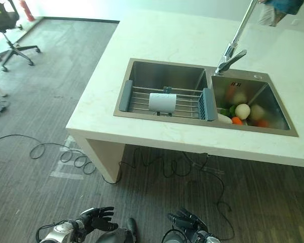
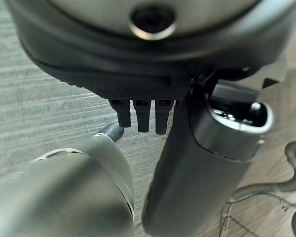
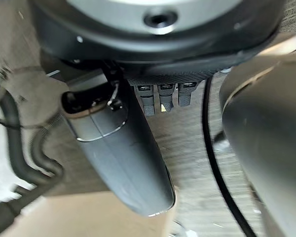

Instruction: Place the dishes in the dishwasher.

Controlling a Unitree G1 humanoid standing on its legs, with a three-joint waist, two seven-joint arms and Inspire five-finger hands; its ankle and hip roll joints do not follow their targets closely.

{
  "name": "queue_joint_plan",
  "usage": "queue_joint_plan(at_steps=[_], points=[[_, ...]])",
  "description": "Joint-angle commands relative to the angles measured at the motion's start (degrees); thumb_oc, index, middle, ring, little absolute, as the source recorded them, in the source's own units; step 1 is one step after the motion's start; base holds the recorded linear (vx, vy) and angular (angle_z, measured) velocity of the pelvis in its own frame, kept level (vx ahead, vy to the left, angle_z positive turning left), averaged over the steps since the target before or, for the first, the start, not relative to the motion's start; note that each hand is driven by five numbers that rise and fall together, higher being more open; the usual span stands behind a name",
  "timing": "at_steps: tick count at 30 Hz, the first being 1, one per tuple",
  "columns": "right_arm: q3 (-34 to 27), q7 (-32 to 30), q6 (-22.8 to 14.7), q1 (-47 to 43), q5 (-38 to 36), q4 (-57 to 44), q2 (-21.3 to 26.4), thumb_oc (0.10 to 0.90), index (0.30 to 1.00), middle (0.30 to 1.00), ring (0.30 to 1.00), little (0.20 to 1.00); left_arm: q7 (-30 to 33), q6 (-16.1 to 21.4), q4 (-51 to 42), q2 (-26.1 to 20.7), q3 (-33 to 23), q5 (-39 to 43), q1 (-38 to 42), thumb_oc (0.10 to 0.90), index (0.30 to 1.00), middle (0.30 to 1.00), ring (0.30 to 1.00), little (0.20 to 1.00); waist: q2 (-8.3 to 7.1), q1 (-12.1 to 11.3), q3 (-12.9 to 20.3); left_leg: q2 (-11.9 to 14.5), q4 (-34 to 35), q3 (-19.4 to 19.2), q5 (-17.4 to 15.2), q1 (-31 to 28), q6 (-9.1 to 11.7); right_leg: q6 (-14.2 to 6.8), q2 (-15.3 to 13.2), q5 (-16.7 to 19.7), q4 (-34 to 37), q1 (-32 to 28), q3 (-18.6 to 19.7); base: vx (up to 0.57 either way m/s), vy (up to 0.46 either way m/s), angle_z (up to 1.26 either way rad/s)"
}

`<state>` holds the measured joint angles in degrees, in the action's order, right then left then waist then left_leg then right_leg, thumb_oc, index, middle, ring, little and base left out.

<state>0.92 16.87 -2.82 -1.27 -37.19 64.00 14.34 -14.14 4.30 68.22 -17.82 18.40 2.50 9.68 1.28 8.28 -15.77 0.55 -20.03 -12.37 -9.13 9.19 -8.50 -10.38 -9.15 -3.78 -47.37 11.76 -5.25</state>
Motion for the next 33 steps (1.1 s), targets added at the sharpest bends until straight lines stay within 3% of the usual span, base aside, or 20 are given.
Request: queue_joint_plan(at_steps=[1,2,3,4,7,9,10,11,12,13,14,15,17,18,21,22,26,33], points=[[0.28,-1.18,-1.97,-1.51,0.51,-1.89,4.06,0.800,0.900,0.900,0.900,0.900,7.85,-5.60,-1.11,-0.41,-0.70,-1.51,-3.67,0.800,0.900,0.900,0.900,0.900,4.00,-1.96,1.40,2.44,2.84,5.06,-3.34,-1.02,5.98,2.91,2.13,-2.14,19.33,-3.86,-8.69,0.24,-0.351,-1.13],[-0.05,-1.88,-1.43,-1.63,-0.83,-1.32,3.92,0.800,0.900,0.900,0.900,0.900,8.27,-7.41,0.61,0.11,-2.17,-0.36,-4.16,0.800,0.900,0.900,0.900,0.900,3.31,-1.93,0.89,2.90,2.84,4.99,-4.38,-2.26,6.69,2.71,0.91,-1.28,29.78,-5.10,-8.91,0.24,-0.537,-1.03],[-0.91,-1.56,-1.13,-1.81,-0.47,-0.16,3.51,0.800,0.900,0.900,0.900,0.900,9.15,-9.51,2.30,0.78,-3.53,-0.13,-4.76,0.800,0.900,0.900,0.900,0.900,1.53,-1.57,0.91,2.06,2.84,4.67,-5.95,-3.27,7.04,1.58,-3.01,-0.02,30.18,0.19,-7.05,0.39,-0.868,-0.54],[-1.38,-1.26,0.25,-1.87,1.57,1.09,2.34,0.800,0.900,0.900,0.900,0.900,10.74,-11.31,4.67,1.43,-5.85,0.43,-6.63,0.800,0.900,0.900,0.900,0.900,-0.04,-1.74,1.47,3.03,2.84,2.54,-7.96,-5.70,7.65,-0.26,-5.40,0.90,30.18,2.46,-7.45,0.34,-0.738,0.06],[-0.85,-0.83,-0.17,-1.42,3.42,3.30,2.21,0.800,0.900,0.900,0.900,0.900,12.36,-14.76,4.12,2.36,-7.53,5.04,-7.57,0.800,0.900,0.900,0.900,0.900,-0.39,-2.12,2.36,4.42,2.84,2.72,-7.64,-7.89,8.66,1.05,-3.31,-1.43,30.18,0.64,-7.56,0.32,-0.623,-0.02],[-0.38,-0.53,-0.27,-1.40,4.95,3.21,2.76,0.800,0.900,0.900,0.900,0.900,13.78,-15.71,3.84,3.17,-8.41,6.77,-7.78,0.800,0.900,0.900,0.900,0.900,-0.60,-2.14,2.49,3.83,2.84,2.96,-7.42,-10.03,9.00,2.40,-2.23,-2.55,30.18,-0.30,-7.17,0.21,-0.354,0.08],[-0.23,-1.47,0.12,-1.26,4.94,2.74,3.50,0.800,0.900,0.900,0.900,0.900,14.58,-15.51,3.52,4.00,-9.11,7.15,-7.91,0.800,0.900,0.900,0.900,0.900,-2.17,-2.80,1.97,3.04,2.84,2.30,-3.32,-11.08,9.28,4.29,-1.48,-4.29,30.18,-2.62,-5.50,0.18,-0.414,0.08],[-0.25,-1.65,0.02,-1.03,4.22,3.09,4.23,0.800,0.900,0.900,0.900,0.900,14.29,-15.26,3.36,4.37,-9.40,7.42,-7.71,0.800,0.900,0.900,0.900,0.900,-2.62,-3.38,0.95,3.56,-3.76,2.70,0.45,-7.50,9.90,5.82,-0.59,-5.46,30.18,-4.58,-4.87,0.14,-0.416,0.11],[-0.41,-1.53,-0.22,-0.86,4.12,3.63,4.69,0.800,0.900,0.900,0.900,0.900,14.22,-14.85,3.32,4.60,-9.67,8.18,-7.50,0.800,0.900,0.900,0.900,0.900,-2.76,-3.73,0.48,3.44,-8.22,3.10,1.81,-3.77,9.93,6.64,-0.13,-5.90,30.18,-5.33,-4.75,0.06,-0.262,0.14],[-0.87,-1.34,-0.12,-0.58,4.64,4.08,5.03,0.800,0.900,0.900,0.900,0.900,14.34,-14.78,3.09,4.86,-9.99,8.93,-7.42,0.800,0.900,0.900,0.900,0.900,-2.61,-3.93,-0.03,3.44,-11.24,3.24,2.48,-1.16,9.84,7.29,0.36,-6.38,30.18,-6.28,-4.83,0.13,-0.162,0.33],[-1.56,-0.89,0.18,-0.12,5.25,4.76,5.57,0.800,0.900,0.900,0.900,0.900,14.32,-15.53,2.59,4.75,-10.33,10.25,-7.17,0.800,0.900,0.900,0.900,0.900,-2.30,-4.37,-0.73,2.80,-8.85,3.08,3.01,0.01,9.68,7.35,1.02,-7.26,30.18,-7.71,-4.93,0.20,-0.041,0.22],[-1.56,-0.89,0.27,-0.41,5.55,5.65,5.57,0.800,0.900,0.900,0.900,0.900,14.18,-15.75,2.83,4.77,-10.96,10.80,-7.29,0.800,0.900,0.900,0.900,0.900,-2.07,-4.98,-0.67,0.98,-0.30,3.51,2.13,-1.94,8.81,6.68,1.14,-7.47,30.18,-7.96,-4.62,0.23,0.069,0.08],[-0.95,-1.27,0.12,-0.75,5.07,6.54,5.31,0.800,0.900,0.900,0.900,0.900,13.98,-16.34,3.39,4.84,-11.65,11.06,-7.61,0.800,0.900,0.900,0.900,0.900,0.11,-5.28,-0.40,2.64,2.84,5.24,0.64,0.54,9.04,6.31,2.94,-7.70,30.18,-8.05,-5.63,0.18,0.129,-0.23],[-1.24,-1.79,0.62,-0.81,4.55,6.22,5.13,0.800,0.900,0.900,0.900,0.900,13.54,-17.40,3.47,4.64,-11.76,11.03,-7.22,0.800,0.900,0.900,0.900,0.900,0.42,-4.77,0.10,4.16,2.84,4.79,0.22,-0.13,9.33,6.29,2.81,-7.95,30.18,-7.84,-6.55,0.13,0.130,-0.39],[-0.99,-2.18,0.42,-1.11,3.45,6.26,5.35,0.800,0.900,0.900,0.900,0.900,12.83,-17.46,4.26,4.71,-11.57,10.53,-6.89,0.800,0.900,0.900,0.900,0.900,1.31,-4.51,0.82,3.77,2.84,7.08,-0.93,-0.55,9.92,6.02,2.69,-7.79,30.18,-6.85,-7.16,0.07,0.126,-0.22],[-1.40,-2.28,0.26,-1.18,2.41,6.41,5.17,0.800,0.900,0.900,0.900,0.900,12.84,-16.99,4.10,4.77,-11.53,11.49,-7.01,0.800,0.900,0.900,0.900,0.900,1.81,-4.22,1.71,4.51,2.84,5.81,-1.77,-1.03,10.45,5.32,1.51,-7.86,30.18,-5.98,-8.10,0.08,0.173,-0.10],[-1.09,-1.90,-0.34,-0.85,5.49,6.36,3.97,0.800,0.900,0.900,0.900,0.900,13.30,-18.07,3.36,4.83,-12.40,18.80,-7.12,0.800,0.900,0.900,0.900,0.900,2.22,-4.14,2.70,4.26,2.84,5.57,-2.64,-0.74,10.52,4.66,0.68,-7.81,30.18,-5.43,-7.95,0.07,0.084,0.05],[-1.12,-3.37,0.19,-1.07,1.95,6.60,3.02,0.800,0.900,0.900,0.900,0.900,15.00,-17.41,3.39,4.83,-16.66,30.00,-8.89,0.800,0.900,0.900,0.900,0.900,2.59,-5.43,3.98,3.00,2.84,6.22,-3.84,-0.82,9.69,4.13,-0.02,-8.19,30.18,-6.19,-7.92,0.07,0.029,0.13]])
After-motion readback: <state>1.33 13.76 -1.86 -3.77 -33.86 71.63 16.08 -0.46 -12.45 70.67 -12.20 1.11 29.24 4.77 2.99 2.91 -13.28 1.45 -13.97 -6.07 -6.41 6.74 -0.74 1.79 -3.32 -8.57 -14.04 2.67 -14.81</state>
